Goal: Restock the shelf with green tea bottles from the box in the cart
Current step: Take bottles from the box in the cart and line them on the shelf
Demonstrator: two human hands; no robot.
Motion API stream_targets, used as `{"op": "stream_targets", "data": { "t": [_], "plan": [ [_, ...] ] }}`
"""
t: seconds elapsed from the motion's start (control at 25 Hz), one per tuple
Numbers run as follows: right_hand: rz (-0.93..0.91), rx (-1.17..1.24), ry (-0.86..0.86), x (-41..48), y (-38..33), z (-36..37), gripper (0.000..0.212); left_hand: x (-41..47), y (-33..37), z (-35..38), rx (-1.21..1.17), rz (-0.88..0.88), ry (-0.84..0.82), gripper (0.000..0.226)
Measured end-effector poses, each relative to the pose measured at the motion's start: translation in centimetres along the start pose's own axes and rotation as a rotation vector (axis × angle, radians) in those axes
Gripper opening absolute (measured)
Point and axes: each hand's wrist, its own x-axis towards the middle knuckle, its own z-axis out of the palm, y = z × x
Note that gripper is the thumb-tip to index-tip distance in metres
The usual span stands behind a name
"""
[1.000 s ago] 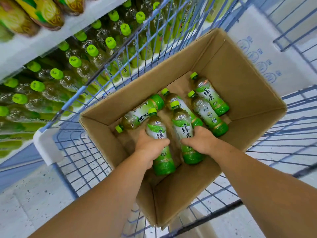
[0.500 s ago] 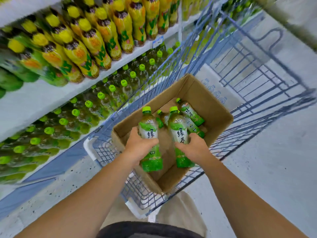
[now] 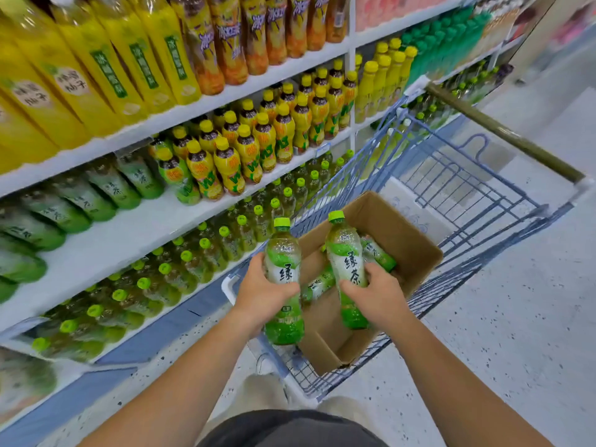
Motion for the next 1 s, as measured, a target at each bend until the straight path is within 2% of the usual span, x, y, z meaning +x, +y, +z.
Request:
{"op": "stream_targets", "data": {
  "t": [0.24, 0.48, 0.72, 1.0],
  "plan": [
    [-0.195, -0.006, -0.019, -5.4, -4.1, 0.9, 0.021, -7.7, -0.3, -3.9, -0.097, 0.129, 0.153, 0.068],
    [-0.347, 0.033, -0.086, -10.2, -7.6, 4.3, 0.024, -14.9, -1.6, -9.2, -0.171, 0.192, 0.291, 0.069],
    [-0.449, 0.065, -0.179, -13.8, -13.8, 9.4, 0.027, -19.8, -2.9, -17.4, -0.204, 0.259, 0.448, 0.055],
    [-0.5, 0.023, -0.217, -16.9, -20.4, 17.3, 0.024, -22.2, -4.2, -27.3, -0.24, 0.318, 0.556, 0.074]
  ]
}}
